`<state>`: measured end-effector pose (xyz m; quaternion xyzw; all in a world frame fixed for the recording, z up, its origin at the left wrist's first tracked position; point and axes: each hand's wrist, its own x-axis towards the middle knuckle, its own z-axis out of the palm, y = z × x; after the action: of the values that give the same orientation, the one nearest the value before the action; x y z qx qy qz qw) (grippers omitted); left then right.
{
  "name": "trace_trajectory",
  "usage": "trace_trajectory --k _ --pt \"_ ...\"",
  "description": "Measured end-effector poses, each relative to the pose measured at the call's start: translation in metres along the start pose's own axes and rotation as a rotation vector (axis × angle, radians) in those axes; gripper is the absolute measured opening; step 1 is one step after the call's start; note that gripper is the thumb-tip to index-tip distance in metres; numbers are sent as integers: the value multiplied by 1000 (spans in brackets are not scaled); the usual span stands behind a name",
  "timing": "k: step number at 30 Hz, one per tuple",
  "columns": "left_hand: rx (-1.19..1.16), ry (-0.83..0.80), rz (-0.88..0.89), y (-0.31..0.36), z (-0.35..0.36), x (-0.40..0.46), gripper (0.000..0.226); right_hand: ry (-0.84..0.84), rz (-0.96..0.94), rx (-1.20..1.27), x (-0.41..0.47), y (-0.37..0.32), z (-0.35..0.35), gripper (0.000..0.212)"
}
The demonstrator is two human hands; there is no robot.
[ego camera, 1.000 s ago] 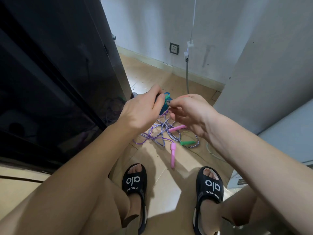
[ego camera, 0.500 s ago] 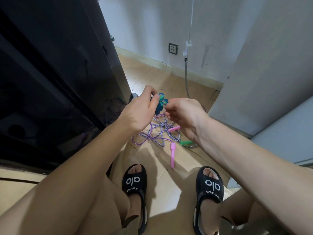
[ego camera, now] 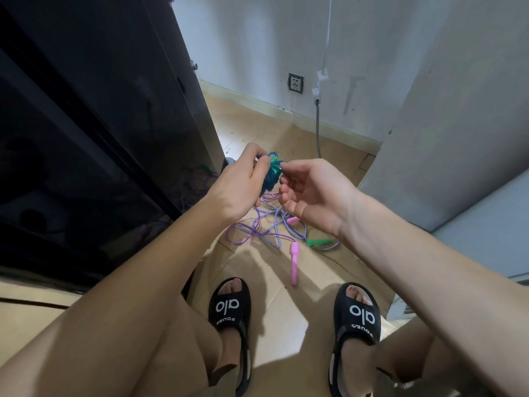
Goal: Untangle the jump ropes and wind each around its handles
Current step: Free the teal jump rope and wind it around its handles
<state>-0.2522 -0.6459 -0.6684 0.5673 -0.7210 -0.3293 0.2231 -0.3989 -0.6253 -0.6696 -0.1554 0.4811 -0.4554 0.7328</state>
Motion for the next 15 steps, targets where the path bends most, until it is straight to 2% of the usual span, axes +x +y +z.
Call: trace_trajectory --k 3,7,9,12,15 --pt "-104 31 -31 2 1 1 25 -20 -143 -88 -2 3 8 9" --pt "-107 20 -17 2 1 -1 24 -5 -246 -271 -4 4 12 14" --pt "-116 13 -23 2 1 -3 24 7 -240 -256 -5 5 12 18" --pt "-131 21 0 3 2 -3 28 4 -226 -148 -8 5 15 13" --pt "-295 3 -28 4 -3 -1 31 -68 -237 -105 -14 2 14 18"
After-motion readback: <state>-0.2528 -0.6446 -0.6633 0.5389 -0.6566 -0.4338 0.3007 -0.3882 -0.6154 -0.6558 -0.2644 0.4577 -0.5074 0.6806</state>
